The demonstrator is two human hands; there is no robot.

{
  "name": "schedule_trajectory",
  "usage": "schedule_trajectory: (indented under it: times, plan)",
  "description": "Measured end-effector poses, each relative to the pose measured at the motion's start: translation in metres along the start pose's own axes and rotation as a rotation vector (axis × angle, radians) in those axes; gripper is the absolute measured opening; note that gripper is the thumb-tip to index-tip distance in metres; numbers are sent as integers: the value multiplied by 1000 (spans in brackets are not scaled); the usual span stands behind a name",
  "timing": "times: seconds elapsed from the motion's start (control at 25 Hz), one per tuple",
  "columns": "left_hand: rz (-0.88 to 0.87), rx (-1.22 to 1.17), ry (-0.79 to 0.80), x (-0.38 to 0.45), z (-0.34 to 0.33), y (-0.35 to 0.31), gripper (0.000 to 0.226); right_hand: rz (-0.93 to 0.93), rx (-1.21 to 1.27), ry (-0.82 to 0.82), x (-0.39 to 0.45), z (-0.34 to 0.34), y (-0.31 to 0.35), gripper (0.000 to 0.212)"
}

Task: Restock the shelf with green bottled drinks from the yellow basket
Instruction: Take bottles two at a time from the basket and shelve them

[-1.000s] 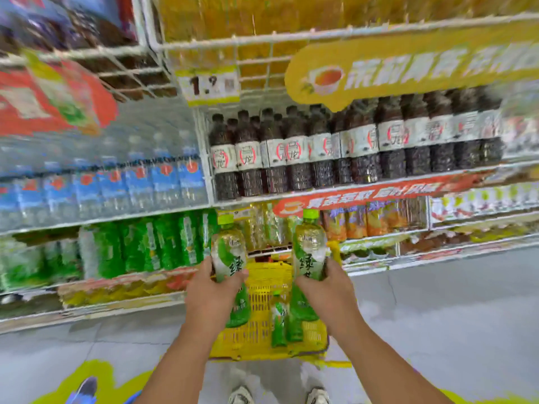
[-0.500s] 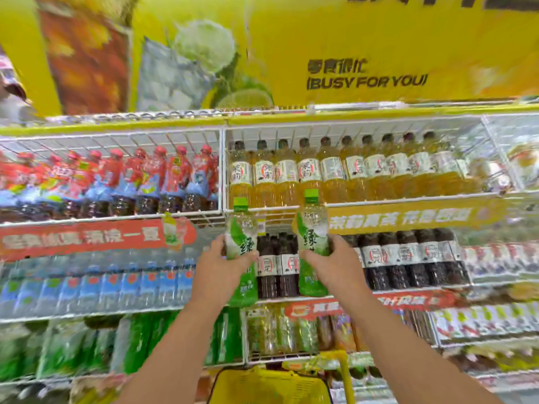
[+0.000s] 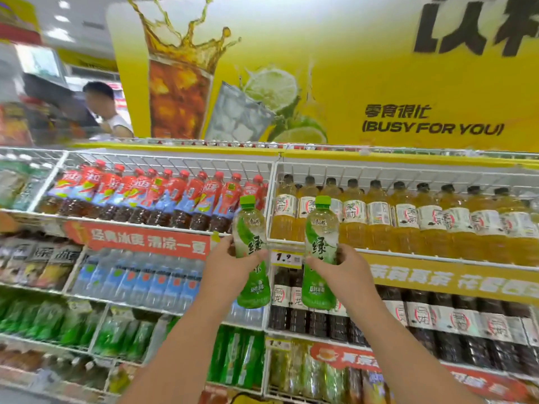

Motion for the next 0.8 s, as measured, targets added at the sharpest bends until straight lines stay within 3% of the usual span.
schedule_trajectory:
  times: [0.32, 0.56, 0.68, 0.8]
  plan:
    - [145, 15, -282, -26, 135, 63, 67, -6, 89, 248, -17, -133, 21, 38]
    - [210, 20, -434, -31, 283, 108, 63, 19, 150, 368, -54, -277, 70, 39]
    - [199, 8, -464, -25, 373, 125, 46, 26, 164, 405, -75, -371, 101, 39]
    - [179, 42, -510, -14, 471, 143, 47, 21, 206, 449, -99, -465, 138, 34]
Point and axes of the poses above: each hand's wrist, its own x-axis towards the middle knuckle, its own z-axis out of the back of the hand, y = z × x, the point moved 4 cm from there along x, towards the middle knuckle, and after that the axes turned 10 degrees about z, right-handed, at the moved point
